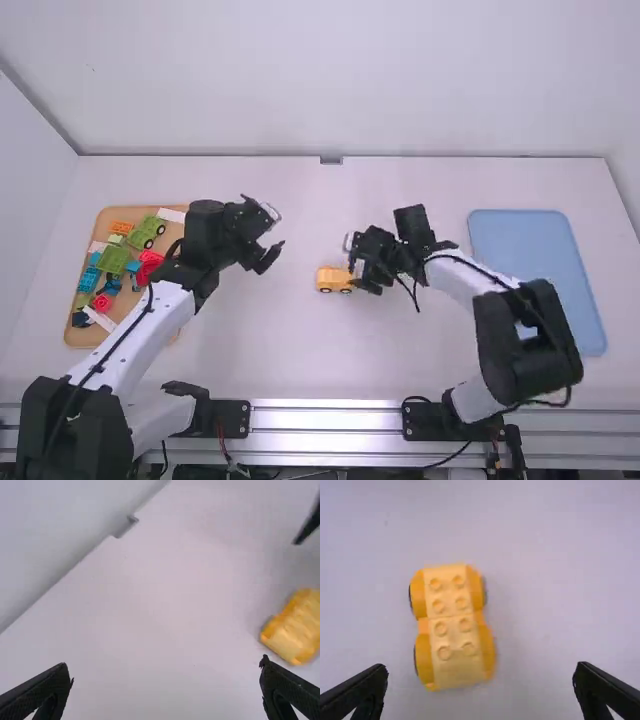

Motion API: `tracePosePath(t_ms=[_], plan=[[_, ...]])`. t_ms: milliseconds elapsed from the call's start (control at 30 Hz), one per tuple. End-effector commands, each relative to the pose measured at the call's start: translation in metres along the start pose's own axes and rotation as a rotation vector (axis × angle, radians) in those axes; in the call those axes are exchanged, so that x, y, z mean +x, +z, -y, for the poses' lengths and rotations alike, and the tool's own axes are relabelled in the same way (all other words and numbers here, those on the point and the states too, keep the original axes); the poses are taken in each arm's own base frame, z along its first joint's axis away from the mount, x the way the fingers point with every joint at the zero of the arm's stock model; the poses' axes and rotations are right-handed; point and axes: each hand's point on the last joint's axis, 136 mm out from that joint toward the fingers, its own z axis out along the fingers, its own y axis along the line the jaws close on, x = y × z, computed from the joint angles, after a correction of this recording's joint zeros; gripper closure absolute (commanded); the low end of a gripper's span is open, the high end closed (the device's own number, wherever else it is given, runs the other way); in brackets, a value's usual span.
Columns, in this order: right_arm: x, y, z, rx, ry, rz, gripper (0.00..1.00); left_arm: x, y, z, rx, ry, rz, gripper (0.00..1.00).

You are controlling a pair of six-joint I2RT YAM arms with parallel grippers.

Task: Assemble lego blocks to make yellow taxi

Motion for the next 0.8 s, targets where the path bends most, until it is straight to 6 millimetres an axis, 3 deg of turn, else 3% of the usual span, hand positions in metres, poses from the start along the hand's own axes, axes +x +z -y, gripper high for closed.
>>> tracePosePath(t_ms=[0,33,167,400,533,767], plan=[[-0.039,-0.02,0.023,0.078,-0.084,0.042,0.01,0.004,-0.007,-0.039,-0.224,-0.231,-0.026,0.01],[-0.059,-0.023,0.026,0.078,-0.141,0.072,0.01,0.009,-0.013,-0.059,-0.351,-0.336,-0.03,0.01],[-0.096,-0.024,0.03,0.074,-0.22,0.127,0.01,0.023,-0.033,-0.095,-0.603,-0.522,-0.032,0.01],[-0.145,-0.008,0.055,0.066,-0.151,0.196,0.01,0.028,-0.061,-0.116,-0.784,-0.594,-0.013,0.01],[-0.158,0.001,0.065,0.042,-0.126,0.227,0.01,0.036,-0.085,-0.128,-0.9,-0.677,0.0,0.01],[-0.181,-0.004,0.05,-0.085,-0.135,0.341,0.01,0.063,-0.118,-0.147,-0.922,-0.773,-0.022,0.01]])
